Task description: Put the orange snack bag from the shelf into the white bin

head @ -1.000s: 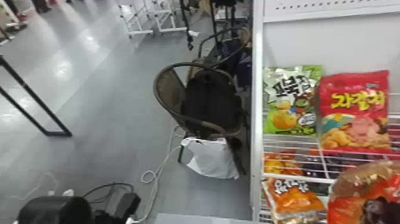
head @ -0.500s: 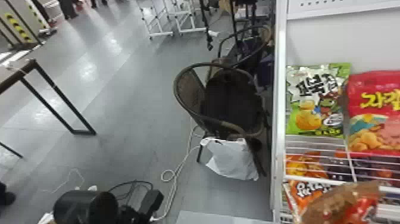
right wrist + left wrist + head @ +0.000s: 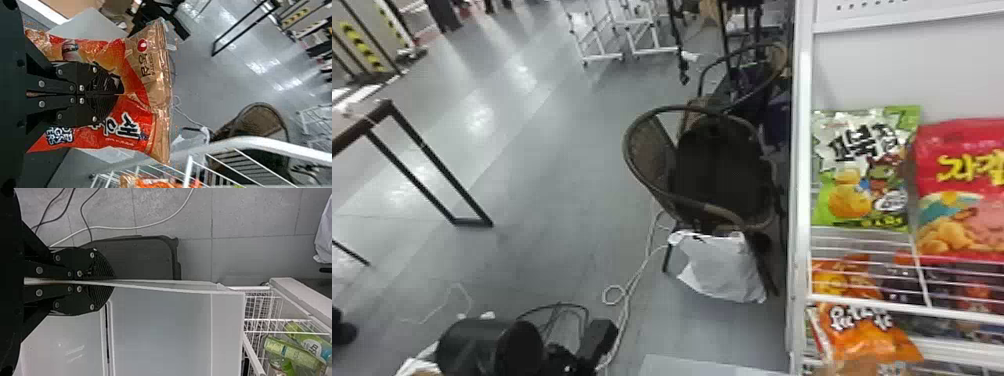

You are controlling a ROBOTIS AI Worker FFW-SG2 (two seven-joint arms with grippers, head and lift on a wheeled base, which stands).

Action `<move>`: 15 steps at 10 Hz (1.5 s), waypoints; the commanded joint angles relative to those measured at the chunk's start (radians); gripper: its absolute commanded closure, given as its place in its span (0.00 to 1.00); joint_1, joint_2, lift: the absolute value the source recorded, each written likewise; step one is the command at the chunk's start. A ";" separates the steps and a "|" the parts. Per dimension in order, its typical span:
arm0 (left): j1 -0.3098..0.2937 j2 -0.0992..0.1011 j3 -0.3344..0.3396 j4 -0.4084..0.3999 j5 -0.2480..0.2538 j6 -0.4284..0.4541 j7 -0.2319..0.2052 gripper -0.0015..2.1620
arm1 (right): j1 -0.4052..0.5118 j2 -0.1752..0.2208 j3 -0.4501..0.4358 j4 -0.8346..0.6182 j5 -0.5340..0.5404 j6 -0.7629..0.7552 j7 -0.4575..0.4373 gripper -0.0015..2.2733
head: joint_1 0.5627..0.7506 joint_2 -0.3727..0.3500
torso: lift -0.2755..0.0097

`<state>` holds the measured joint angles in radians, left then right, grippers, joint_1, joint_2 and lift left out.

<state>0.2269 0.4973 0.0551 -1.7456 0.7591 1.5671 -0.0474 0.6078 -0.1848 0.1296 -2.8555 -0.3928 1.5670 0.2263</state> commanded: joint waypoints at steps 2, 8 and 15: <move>0.003 -0.006 -0.001 -0.002 0.002 0.004 0.000 0.99 | -0.037 -0.068 0.254 0.110 0.206 -0.046 -0.061 0.81 | 0.70 1.00 | 0.97; 0.012 -0.010 -0.001 -0.008 0.005 0.004 0.003 0.99 | -0.059 -0.076 0.265 0.113 0.238 -0.101 -0.114 0.02 | 0.70 1.00 | 0.97; 0.015 -0.011 0.002 -0.015 0.008 0.004 0.001 0.99 | -0.062 -0.045 -0.077 0.216 0.140 -0.472 -0.254 0.02 | 0.70 1.00 | 0.97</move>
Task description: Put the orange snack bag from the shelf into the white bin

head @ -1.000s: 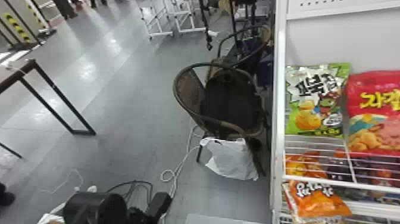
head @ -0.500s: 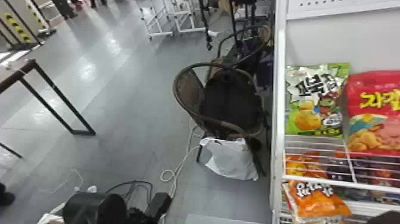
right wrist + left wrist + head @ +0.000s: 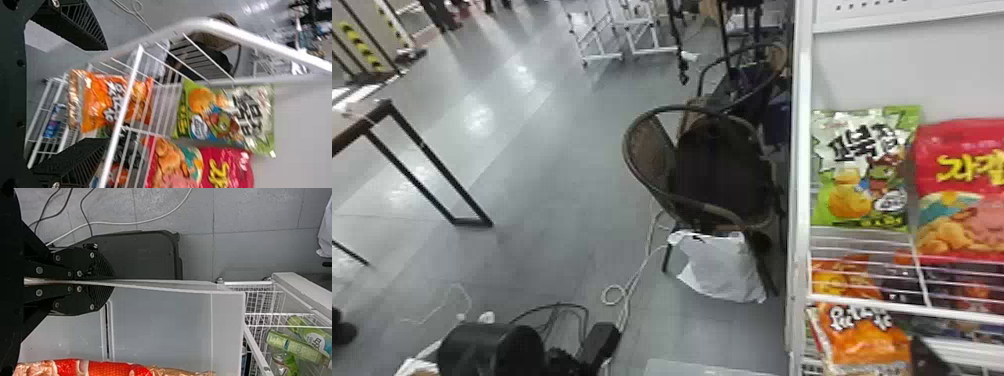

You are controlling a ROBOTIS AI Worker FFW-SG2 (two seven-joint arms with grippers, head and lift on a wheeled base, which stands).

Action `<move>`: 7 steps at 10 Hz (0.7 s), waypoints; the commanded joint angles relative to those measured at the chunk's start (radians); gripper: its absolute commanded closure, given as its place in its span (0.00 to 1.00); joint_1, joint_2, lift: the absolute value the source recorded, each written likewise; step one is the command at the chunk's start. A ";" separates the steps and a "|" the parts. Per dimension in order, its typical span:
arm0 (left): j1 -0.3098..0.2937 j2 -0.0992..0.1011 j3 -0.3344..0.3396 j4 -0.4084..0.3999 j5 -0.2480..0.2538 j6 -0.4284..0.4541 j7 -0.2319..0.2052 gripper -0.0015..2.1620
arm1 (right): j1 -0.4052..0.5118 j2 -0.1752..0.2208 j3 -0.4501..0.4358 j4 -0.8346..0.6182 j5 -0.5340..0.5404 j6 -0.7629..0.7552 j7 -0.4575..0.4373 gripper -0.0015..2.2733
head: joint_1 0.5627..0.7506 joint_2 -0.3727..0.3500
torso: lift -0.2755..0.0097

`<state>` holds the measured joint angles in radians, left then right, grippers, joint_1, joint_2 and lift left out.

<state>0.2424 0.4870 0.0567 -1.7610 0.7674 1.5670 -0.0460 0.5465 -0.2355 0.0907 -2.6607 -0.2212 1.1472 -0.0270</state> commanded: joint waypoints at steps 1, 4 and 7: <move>0.001 -0.001 0.000 0.000 0.000 0.004 0.000 0.99 | -0.002 0.015 -0.098 0.074 -0.076 -0.163 -0.030 0.03 | 0.70 0.93 | 0.97; 0.008 -0.001 0.005 -0.006 0.000 0.004 0.000 0.99 | -0.003 0.059 -0.249 0.205 -0.182 -0.393 -0.047 0.03 | 0.70 0.70 | 0.97; 0.015 -0.001 0.011 -0.014 0.001 0.004 0.000 0.99 | 0.006 0.088 -0.344 0.338 -0.219 -0.602 -0.036 0.03 | 0.70 0.53 | 0.97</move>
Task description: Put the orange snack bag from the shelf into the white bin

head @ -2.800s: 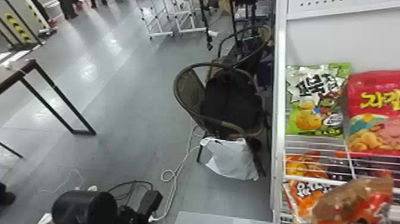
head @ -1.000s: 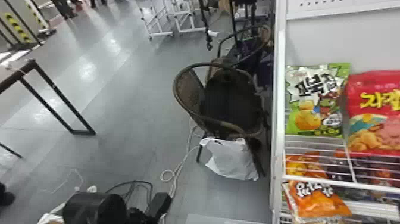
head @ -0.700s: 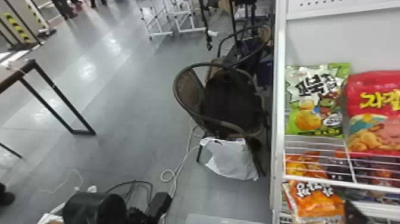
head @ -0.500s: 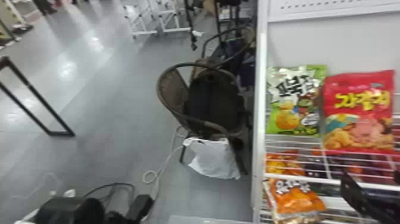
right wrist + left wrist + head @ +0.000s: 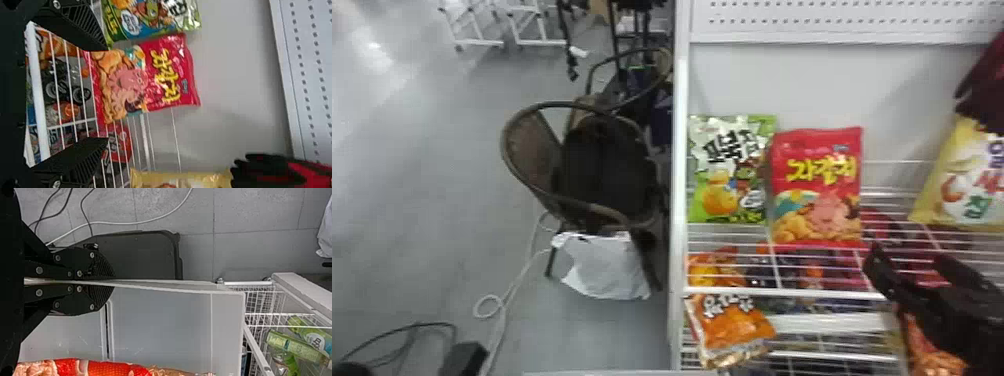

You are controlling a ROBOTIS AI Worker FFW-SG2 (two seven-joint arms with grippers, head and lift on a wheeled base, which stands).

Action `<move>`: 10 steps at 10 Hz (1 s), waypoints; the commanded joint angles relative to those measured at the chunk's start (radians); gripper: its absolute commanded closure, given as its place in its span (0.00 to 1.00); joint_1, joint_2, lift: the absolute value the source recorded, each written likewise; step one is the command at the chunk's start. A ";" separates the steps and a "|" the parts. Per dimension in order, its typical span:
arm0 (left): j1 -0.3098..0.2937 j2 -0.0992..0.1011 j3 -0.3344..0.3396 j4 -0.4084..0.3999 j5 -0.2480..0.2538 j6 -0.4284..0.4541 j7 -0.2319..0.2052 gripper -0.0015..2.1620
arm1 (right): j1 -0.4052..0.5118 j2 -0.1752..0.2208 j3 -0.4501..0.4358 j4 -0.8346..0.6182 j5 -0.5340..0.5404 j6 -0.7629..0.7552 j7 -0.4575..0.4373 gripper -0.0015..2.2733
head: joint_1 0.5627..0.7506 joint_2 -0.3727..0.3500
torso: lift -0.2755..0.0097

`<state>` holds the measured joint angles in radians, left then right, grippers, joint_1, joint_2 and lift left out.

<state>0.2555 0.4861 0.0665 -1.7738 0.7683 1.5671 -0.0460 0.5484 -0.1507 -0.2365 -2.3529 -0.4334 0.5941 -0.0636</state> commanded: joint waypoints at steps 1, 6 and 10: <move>0.005 0.000 0.003 -0.003 0.000 0.004 0.000 0.99 | 0.010 0.010 -0.032 0.080 -0.011 -0.141 0.002 0.03 | 0.70 0.47 | 0.97; 0.011 -0.001 0.015 -0.007 0.003 0.004 0.002 0.99 | 0.079 0.014 -0.050 0.250 -0.030 -0.490 0.016 0.03 | 0.70 0.29 | 0.97; 0.016 -0.001 0.024 -0.009 0.006 0.004 0.000 0.99 | 0.111 0.017 -0.049 0.303 -0.028 -0.607 0.044 0.04 | 0.70 0.24 | 0.97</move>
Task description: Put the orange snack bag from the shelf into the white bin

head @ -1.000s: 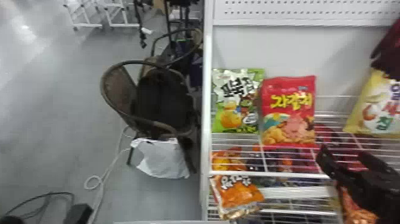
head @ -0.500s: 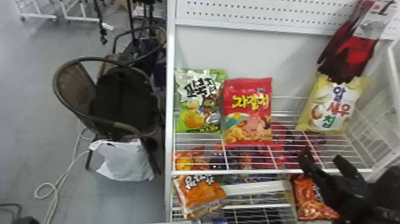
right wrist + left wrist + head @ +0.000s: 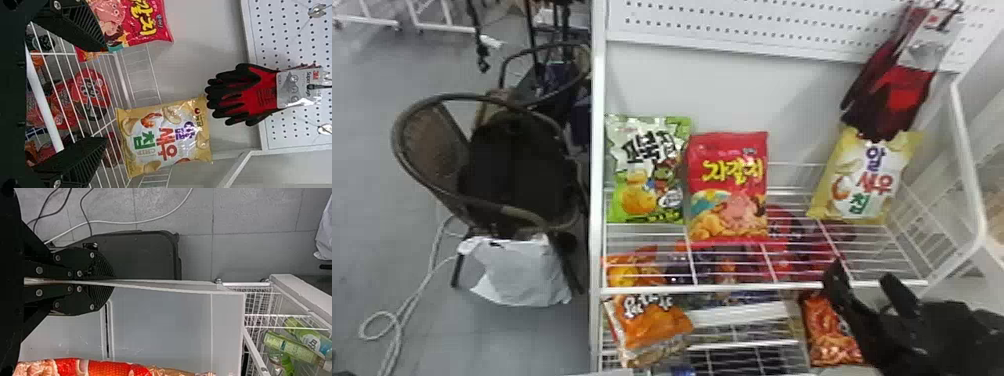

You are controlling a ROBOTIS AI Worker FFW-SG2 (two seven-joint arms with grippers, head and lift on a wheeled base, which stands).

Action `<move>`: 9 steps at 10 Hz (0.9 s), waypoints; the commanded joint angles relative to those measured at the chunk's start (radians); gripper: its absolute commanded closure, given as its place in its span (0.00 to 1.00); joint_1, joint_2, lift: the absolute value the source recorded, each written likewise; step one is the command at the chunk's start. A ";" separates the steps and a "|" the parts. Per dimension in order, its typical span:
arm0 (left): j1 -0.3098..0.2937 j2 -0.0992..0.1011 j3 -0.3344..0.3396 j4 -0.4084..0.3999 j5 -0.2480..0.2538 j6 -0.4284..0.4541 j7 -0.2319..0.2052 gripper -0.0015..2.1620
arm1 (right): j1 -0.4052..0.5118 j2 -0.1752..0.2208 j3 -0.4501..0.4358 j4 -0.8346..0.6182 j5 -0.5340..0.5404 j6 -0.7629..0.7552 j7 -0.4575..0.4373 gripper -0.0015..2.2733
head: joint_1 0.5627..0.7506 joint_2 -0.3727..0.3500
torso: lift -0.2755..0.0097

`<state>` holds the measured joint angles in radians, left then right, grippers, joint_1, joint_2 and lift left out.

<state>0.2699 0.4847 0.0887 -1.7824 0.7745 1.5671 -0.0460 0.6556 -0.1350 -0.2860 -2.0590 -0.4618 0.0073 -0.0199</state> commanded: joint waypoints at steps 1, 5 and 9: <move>0.003 0.002 0.003 0.000 0.000 0.004 0.000 0.99 | 0.006 0.002 -0.001 0.014 0.000 -0.029 0.000 0.04 | 0.70 0.23 | 0.97; 0.011 0.000 0.003 -0.008 -0.001 0.004 0.000 0.99 | 0.013 0.000 -0.001 0.014 0.000 -0.032 0.015 0.04 | 0.70 0.22 | 0.97; 0.012 -0.003 0.002 -0.006 -0.004 0.004 0.000 0.99 | 0.015 0.000 0.001 0.014 0.000 -0.029 0.028 0.04 | 0.70 0.23 | 0.97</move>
<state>0.2817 0.4818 0.0904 -1.7889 0.7691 1.5671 -0.0459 0.6704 -0.1350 -0.2855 -2.0453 -0.4617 -0.0224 0.0073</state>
